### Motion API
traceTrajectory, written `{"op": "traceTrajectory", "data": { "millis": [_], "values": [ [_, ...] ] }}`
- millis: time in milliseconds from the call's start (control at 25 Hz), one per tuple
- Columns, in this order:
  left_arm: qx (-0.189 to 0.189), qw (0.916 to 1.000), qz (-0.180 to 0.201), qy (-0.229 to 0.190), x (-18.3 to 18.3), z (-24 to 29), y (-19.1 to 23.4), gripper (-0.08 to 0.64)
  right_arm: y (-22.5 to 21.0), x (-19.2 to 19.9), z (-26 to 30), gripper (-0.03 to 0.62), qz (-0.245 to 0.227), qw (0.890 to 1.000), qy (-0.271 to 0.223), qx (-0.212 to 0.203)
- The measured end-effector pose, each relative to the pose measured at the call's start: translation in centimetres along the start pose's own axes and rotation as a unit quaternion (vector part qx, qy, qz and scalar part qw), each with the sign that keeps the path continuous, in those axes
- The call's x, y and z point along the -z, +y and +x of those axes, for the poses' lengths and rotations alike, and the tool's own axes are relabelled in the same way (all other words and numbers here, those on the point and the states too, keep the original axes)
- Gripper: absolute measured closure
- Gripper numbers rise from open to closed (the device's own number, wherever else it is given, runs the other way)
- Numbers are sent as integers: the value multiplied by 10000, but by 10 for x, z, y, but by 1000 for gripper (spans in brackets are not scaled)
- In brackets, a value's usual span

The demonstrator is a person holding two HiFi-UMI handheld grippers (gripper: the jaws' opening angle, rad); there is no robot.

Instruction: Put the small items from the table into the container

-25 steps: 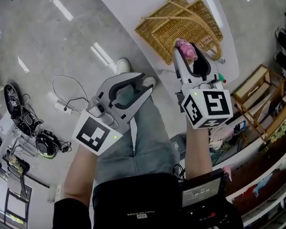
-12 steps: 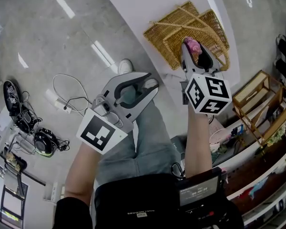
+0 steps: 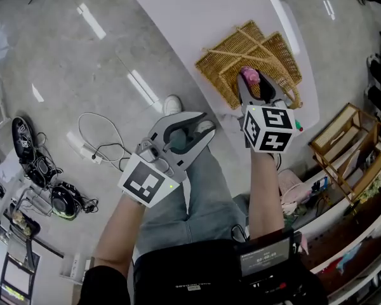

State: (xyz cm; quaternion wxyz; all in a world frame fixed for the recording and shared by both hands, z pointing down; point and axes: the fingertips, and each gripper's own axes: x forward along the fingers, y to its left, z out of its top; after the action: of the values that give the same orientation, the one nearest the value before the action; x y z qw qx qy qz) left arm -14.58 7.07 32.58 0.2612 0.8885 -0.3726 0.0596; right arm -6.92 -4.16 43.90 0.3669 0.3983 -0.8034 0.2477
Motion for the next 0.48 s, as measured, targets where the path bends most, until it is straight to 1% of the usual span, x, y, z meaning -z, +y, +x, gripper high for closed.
{"op": "traceTrajectory", "data": {
  "millis": [200, 280, 480],
  "values": [
    [-36, 10000, 23, -11, -1, 7, 3, 456, 3, -1, 3, 411, -59, 9999, -16, -111],
    [-51, 10000, 10, 0, 0, 8, 2, 455, 3, 0, 1, 409, -59, 9999, -28, -95],
    [-37, 10000, -33, 56, 2, 9, 0, 456, 5, 1, -6, 400, 71, 9998, -105, -151]
  ]
}}
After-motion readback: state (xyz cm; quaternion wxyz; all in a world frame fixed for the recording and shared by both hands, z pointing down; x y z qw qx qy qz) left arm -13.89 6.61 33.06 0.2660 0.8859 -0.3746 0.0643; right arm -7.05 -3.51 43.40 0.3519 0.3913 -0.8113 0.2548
